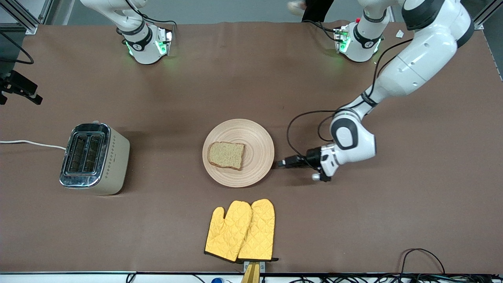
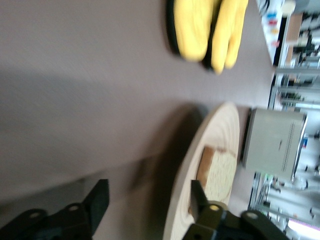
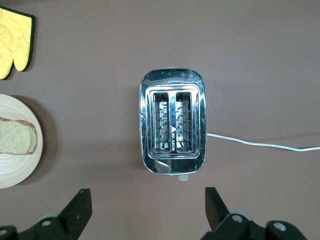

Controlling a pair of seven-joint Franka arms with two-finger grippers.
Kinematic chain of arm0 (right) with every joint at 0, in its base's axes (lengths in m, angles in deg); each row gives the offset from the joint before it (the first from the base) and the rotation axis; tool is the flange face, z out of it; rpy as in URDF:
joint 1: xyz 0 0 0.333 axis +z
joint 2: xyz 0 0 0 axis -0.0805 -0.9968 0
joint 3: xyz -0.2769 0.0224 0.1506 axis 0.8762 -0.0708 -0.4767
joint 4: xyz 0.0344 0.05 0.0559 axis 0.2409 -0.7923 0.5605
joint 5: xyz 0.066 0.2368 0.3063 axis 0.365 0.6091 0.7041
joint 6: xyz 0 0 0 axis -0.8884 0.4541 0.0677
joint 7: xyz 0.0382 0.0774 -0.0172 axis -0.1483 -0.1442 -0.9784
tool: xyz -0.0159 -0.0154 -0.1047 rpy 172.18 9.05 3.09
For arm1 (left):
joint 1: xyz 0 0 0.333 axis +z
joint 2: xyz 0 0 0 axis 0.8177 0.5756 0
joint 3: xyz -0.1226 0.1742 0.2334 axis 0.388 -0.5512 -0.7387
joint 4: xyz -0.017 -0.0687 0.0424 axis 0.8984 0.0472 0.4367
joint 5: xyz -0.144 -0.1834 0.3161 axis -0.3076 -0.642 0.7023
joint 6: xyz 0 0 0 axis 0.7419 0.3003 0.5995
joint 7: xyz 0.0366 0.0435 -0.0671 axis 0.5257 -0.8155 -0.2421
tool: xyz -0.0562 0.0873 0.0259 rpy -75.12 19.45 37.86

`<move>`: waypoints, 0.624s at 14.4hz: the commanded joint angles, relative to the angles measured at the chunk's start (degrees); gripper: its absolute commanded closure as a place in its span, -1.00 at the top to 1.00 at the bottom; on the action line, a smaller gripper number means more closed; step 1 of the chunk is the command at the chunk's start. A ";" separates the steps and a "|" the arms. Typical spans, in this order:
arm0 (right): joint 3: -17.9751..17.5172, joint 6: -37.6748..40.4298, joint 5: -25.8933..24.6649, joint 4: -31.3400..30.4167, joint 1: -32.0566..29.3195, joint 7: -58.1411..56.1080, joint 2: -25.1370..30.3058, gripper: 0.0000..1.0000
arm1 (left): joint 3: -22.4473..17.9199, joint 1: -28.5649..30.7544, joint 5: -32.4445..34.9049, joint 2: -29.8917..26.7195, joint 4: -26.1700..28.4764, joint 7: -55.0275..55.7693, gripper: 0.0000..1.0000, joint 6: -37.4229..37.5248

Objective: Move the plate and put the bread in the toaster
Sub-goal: 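Release the plate and withdraw the left gripper while the right gripper reaches the bread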

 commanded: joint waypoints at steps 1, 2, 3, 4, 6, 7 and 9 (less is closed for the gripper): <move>-0.70 2.58 0.49 -0.11 -0.20 -0.75 -1.49 1.00 | 0.49 4.58 1.53 -3.37 0.35 0.13 1.00 0.45; -0.79 3.21 1.01 -0.11 0.68 -0.40 -2.36 1.00 | 0.49 5.46 3.20 -3.90 -0.35 1.79 1.00 1.15; -0.79 3.13 1.02 -0.11 2.43 -0.39 -3.59 1.00 | 0.49 6.86 5.74 -4.25 -1.31 3.90 1.00 2.72; -0.79 2.87 1.02 -0.11 3.40 -0.22 -4.39 1.00 | 0.49 8.18 9.68 -4.26 -2.98 6.88 1.00 5.08; -0.79 2.69 1.02 -0.11 3.85 -0.22 -5.01 1.00 | 0.40 11.34 18.38 -4.17 -5.53 12.59 1.00 8.78; -0.79 2.69 1.02 -0.11 3.68 -0.22 -5.01 1.00 | 0.49 13.10 23.99 -4.08 -7.20 15.32 1.00 10.97; -0.79 2.69 0.93 -0.11 3.50 -0.22 -4.75 1.00 | 0.40 15.91 34.80 -4.78 -9.40 19.89 1.00 13.54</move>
